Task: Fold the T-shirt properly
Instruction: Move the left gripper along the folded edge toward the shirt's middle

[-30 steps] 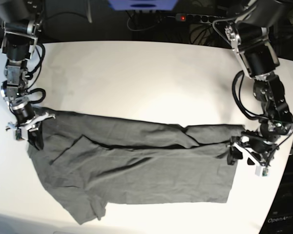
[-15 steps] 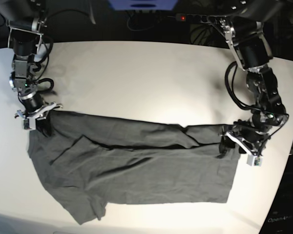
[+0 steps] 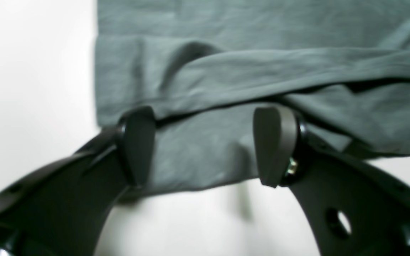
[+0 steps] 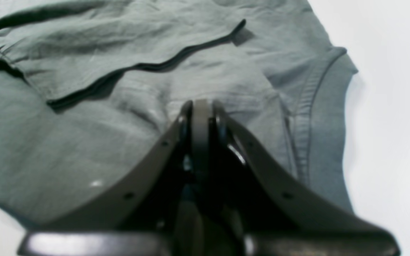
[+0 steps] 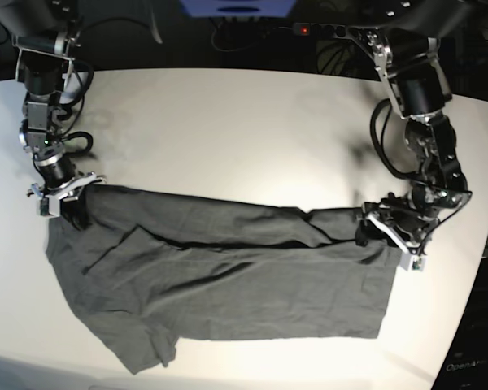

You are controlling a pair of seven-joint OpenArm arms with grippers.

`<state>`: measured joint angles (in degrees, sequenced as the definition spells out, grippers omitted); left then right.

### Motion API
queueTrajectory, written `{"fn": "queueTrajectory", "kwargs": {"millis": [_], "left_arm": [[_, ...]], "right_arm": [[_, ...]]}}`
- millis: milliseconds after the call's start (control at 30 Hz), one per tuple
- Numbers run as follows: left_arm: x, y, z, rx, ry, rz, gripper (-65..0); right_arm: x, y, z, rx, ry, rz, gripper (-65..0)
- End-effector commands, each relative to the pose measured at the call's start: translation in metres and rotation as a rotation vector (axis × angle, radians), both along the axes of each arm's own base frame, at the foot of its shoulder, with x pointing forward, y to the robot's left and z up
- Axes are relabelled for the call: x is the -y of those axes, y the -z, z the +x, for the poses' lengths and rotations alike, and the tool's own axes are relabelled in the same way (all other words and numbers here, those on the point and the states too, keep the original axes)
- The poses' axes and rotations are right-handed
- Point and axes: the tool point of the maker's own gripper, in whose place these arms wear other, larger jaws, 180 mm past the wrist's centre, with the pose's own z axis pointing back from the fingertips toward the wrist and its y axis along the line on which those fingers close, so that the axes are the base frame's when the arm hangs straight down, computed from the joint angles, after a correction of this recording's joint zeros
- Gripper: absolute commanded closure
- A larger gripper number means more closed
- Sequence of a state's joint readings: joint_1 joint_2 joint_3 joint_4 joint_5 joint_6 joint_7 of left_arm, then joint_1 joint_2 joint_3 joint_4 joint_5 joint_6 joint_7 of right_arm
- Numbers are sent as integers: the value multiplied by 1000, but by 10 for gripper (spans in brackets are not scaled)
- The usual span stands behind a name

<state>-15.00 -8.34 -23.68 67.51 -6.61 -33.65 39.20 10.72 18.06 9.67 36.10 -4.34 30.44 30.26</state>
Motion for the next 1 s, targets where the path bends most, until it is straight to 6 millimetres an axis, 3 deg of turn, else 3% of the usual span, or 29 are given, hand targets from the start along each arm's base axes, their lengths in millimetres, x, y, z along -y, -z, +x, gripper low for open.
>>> {"fn": "queueTrajectory", "kwargs": {"millis": [0, 100, 167, 400, 633, 967], "left_arm": [[-1, -24, 18, 76, 1, -3, -424], [-10, -29, 25, 74, -63, 0, -420], [-20, -28, 27, 62, -135, 7, -374], [-6, -21, 32, 25, -92, 99, -19], [-2, 5, 29, -60, -61, 143, -23], [6, 7, 33, -76, 20, 270, -23]], "right_arm": [[5, -5, 3, 10, -2, -9, -15], [5, -5, 3, 8, -2, -9, -15], [5, -5, 3, 8, -2, -9, -15], [5, -4, 2, 7, -1, -9, -15], [5, -4, 2, 7, -1, -9, -15], [5, -5, 3, 8, -2, -9, -15]]}}
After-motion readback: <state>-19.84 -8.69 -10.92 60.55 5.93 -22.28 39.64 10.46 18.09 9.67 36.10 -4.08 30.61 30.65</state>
